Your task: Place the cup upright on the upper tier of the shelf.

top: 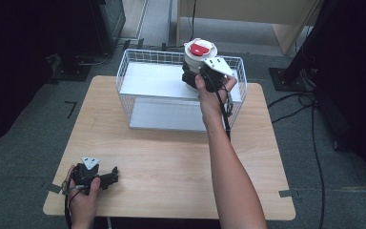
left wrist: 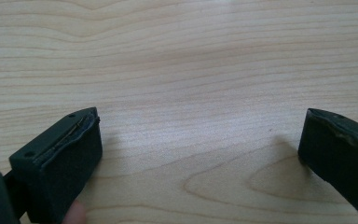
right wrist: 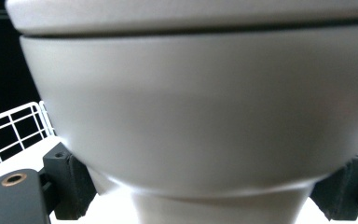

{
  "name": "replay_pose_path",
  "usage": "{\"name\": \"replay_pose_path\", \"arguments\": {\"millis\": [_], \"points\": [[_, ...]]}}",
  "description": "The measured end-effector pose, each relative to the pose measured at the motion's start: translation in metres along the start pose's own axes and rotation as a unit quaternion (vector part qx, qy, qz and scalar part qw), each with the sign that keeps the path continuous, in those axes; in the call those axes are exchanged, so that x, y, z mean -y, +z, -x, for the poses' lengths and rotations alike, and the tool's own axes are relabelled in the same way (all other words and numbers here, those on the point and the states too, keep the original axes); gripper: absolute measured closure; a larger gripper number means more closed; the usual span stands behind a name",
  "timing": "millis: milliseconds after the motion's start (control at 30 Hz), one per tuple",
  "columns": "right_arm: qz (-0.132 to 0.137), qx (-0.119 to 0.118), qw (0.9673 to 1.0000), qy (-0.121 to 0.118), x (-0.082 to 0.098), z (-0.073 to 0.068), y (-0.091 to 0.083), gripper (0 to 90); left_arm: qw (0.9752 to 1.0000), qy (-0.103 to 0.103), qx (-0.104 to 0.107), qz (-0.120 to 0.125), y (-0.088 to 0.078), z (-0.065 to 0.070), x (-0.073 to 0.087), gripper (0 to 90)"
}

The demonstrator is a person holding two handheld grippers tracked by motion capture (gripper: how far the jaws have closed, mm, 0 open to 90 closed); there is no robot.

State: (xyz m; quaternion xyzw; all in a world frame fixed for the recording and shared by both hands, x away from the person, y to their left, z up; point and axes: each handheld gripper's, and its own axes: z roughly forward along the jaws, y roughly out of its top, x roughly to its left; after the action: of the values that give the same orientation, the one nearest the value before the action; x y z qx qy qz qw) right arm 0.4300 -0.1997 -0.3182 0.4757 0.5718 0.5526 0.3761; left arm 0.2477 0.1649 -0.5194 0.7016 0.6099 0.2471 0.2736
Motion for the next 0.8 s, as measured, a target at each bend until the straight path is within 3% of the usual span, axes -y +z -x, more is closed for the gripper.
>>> {"name": "replay_pose_path", "arguments": {"millis": [167, 300, 800], "points": [[-0.006, 0.0, 1.0, -0.003, -0.001, -0.001, -0.002, 11.3, 1.0, -0.002, 0.0, 0.001, 0.0, 0.0, 0.0, 0.0], [-0.008, -0.015, 0.9998, 0.007, -0.003, 0.002, -0.004, 1.3, 1.0, -0.002, 0.0, 0.001, 0.0, 0.0, 0.0, 0.0], [-0.018, -0.023, 0.9995, -0.011, 0.011, 0.006, -0.02, 0.4, 1.0, -0.002, 0.001, 0.001, 0.0, 0.001, 0.0, 0.0]]}}
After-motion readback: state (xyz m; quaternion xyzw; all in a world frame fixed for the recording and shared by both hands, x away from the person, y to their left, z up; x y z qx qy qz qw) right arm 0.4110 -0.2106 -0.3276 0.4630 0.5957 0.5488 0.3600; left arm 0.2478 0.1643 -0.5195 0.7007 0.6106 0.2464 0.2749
